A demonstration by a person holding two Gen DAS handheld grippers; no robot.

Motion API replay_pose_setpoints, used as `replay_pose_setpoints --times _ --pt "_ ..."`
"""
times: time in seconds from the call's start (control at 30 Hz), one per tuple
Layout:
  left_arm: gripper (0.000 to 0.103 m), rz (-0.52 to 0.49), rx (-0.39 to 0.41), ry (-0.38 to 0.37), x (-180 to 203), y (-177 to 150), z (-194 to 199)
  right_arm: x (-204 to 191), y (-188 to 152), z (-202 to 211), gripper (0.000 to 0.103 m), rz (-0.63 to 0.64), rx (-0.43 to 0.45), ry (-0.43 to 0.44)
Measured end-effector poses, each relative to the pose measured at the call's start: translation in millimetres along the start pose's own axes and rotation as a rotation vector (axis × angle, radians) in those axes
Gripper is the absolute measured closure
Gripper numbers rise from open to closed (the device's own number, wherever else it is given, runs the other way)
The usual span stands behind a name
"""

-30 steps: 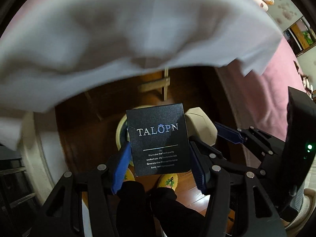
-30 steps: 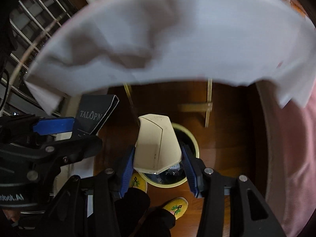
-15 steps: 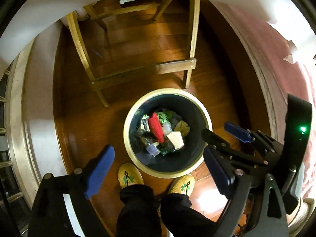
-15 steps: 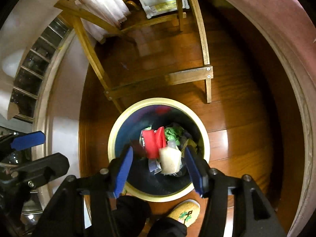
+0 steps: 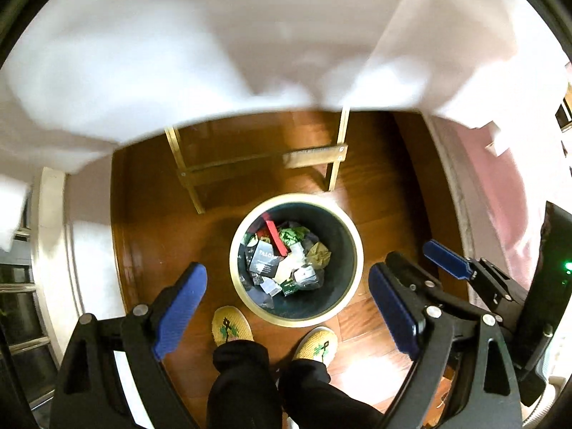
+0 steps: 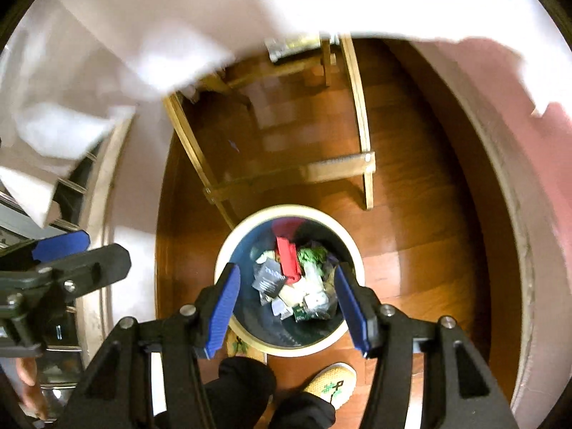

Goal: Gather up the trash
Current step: 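Raise both open tools from the bin back toward the table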

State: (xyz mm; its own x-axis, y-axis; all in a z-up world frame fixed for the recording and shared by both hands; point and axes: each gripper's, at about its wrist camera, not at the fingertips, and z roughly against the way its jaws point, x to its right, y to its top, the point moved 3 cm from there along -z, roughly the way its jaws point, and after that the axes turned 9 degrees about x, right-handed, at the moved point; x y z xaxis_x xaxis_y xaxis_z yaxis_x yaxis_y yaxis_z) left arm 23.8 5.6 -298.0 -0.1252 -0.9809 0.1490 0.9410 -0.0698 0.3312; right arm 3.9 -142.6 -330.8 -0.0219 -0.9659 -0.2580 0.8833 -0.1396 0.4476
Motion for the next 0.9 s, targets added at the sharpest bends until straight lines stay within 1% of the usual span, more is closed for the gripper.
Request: replay_pose_setpoints --times 0.17,0.27,0.37,0.5,0.63,0.8,0.83,0.9 --pt "0.012 -0.014 0.038 0.002 5.1 18.5 53.7 -14.7 29.0 56.9 0.047 0.025 0.059 0.010" --pt "0.012 -0.027 0.055 0.002 9.5 29.9 89.1 -26.5 47.9 90.8 0.044 0.064 0.092 0.016" --pt "0.012 -0.035 0.078 -0.003 13.4 42.8 127.9 -41.3 63.1 120.7 0.044 0.095 0.104 0.034" --pt "0.012 -0.049 0.134 0.007 17.5 60.0 177.7 -60.2 85.0 161.9 0.044 0.143 0.132 0.051" --pt "0.012 -0.063 0.195 0.024 24.3 77.3 224.0 -76.7 105.6 199.1 0.044 0.215 0.184 0.055" --pt "0.012 -0.064 0.262 0.040 29.2 95.5 262.2 -93.2 135.2 241.0 0.044 0.295 0.273 0.057" --pt "0.012 -0.062 0.274 0.045 29.9 99.5 268.1 -96.1 139.9 246.5 0.043 0.305 0.289 0.057" --pt "0.012 -0.054 0.295 0.043 30.9 107.0 279.2 -101.3 152.1 257.8 0.033 0.325 0.320 0.056"
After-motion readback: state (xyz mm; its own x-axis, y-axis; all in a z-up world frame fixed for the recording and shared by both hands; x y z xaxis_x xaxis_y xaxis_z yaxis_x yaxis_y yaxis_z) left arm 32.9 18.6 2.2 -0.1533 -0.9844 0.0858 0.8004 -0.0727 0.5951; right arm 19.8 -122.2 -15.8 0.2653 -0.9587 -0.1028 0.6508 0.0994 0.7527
